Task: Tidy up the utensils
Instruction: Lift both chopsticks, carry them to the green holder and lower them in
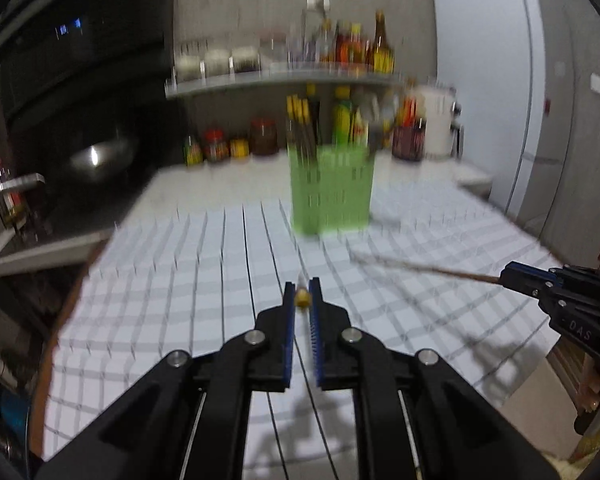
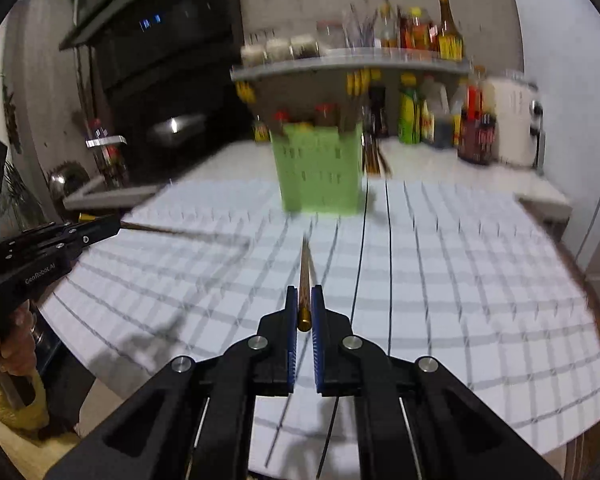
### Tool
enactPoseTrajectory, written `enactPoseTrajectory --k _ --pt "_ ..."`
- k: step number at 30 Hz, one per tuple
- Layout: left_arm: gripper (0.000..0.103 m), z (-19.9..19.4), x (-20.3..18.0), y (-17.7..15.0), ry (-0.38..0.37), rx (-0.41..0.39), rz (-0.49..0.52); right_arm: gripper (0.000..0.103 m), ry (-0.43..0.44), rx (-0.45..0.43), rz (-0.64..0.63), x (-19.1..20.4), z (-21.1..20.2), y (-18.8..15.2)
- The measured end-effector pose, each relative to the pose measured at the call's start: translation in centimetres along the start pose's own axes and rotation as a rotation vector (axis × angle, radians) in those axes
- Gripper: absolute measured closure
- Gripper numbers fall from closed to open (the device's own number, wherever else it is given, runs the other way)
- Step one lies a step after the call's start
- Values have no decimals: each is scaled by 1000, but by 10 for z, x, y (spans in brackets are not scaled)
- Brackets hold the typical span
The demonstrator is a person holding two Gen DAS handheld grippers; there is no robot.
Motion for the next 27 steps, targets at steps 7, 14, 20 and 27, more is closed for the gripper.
enactPoseTrajectory --k 7,14,20,27 --pt "96 -24 -1 49 11 -116 48 96 9 -100 20 -5 -27 74" --pt "96 -19 0 60 11 -119 54 96 -20 -154 -9 -2 -31 118" --pt "96 -7 6 57 49 -69 40 96 -26 -145 -44 7 -16 131" --pt "96 -2 10 59 56 -55 24 96 -27 -138 -66 16 -8 137"
Point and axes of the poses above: each gripper's, at about its wrist camera, not at the fingertips, and z roughly the way its jaws point, x to its left, y to its top, the point moved 6 cm from there along z, roughly the way its jaws point, and after that the axes turned 15 degrees about -y, right-handed, at the moved point
